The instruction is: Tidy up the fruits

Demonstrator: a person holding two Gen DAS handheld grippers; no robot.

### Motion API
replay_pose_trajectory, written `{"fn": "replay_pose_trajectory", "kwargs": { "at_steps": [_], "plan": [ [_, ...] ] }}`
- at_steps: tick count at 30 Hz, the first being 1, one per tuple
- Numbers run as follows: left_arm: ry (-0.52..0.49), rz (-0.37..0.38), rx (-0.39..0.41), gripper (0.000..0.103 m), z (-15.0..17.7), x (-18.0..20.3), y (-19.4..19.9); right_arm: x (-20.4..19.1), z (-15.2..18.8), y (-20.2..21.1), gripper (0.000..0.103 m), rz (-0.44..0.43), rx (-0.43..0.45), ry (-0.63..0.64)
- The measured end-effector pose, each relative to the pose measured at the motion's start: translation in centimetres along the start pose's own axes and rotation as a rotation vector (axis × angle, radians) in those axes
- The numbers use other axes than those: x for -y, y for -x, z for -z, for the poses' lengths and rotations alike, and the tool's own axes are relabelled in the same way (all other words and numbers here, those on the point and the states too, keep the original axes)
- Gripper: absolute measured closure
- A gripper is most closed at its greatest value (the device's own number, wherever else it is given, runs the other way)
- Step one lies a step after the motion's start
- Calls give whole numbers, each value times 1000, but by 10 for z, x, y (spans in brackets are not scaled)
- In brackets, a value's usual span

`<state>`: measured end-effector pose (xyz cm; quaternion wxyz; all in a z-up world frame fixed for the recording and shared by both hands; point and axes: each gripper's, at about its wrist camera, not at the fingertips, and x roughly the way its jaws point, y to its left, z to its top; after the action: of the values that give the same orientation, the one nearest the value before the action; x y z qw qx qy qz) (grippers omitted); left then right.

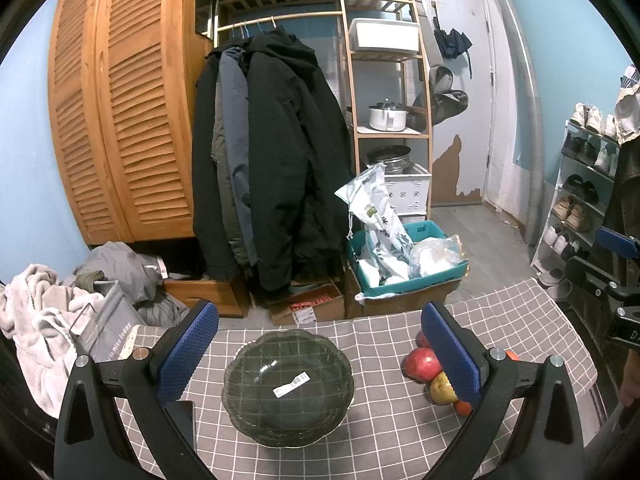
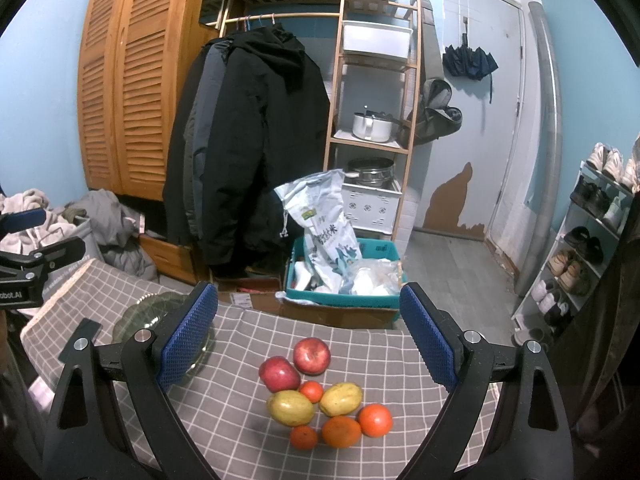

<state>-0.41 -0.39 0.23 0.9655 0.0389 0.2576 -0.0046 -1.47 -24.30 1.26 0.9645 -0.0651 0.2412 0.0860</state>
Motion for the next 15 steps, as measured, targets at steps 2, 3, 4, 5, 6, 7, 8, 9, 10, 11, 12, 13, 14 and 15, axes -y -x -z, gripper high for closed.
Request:
{"fn": "replay_pose_trajectory", "kwargs": {
  "at_steps": [2, 3, 4, 5, 6, 7, 8, 9, 10, 11, 12, 13, 14, 15],
  "plan": [
    [1, 0, -1, 1, 0, 0, 0, 0, 0, 0, 12, -1, 0, -1],
    [1, 1, -1, 1, 0, 0, 0, 1, 0, 0, 12, -1, 0, -1],
    [1, 2, -2, 1, 0, 1, 1, 1, 0, 0, 12, -1, 0, -2],
    [1, 2, -2, 1, 1, 3, 1, 1, 0, 0, 12, 0, 0, -1],
    [1, 2, -3, 1, 1, 4, 1, 1, 1, 0, 12, 0, 1, 0],
    [0, 3, -3, 1, 1, 3, 1, 2, 1, 0, 12, 0, 1, -1],
    [-1, 3, -4, 1, 1, 5, 1, 2, 1, 0, 12, 0, 0, -1],
    [-2, 3, -4, 1, 1, 6, 2, 2, 1, 0, 12, 0, 0, -1],
    [-2, 4, -6, 1, 2, 8, 2, 3, 1, 0, 12, 0, 0, -1],
    [-2, 5, -8, 1, 1, 8, 2, 3, 1, 0, 12, 0, 0, 0],
    [-3, 6, -11, 1, 3, 10, 1, 3, 1, 0, 12, 1, -1, -1],
    [-3, 7, -14, 1, 3, 12, 0, 4, 1, 0, 12, 1, -1, -1],
    [-3, 8, -17, 1, 4, 13, -1, 4, 1, 0, 12, 1, -1, -1],
    [-2, 11, -21, 1, 4, 15, -3, 3, 0, 0, 12, 2, -2, -1]
  ]
}}
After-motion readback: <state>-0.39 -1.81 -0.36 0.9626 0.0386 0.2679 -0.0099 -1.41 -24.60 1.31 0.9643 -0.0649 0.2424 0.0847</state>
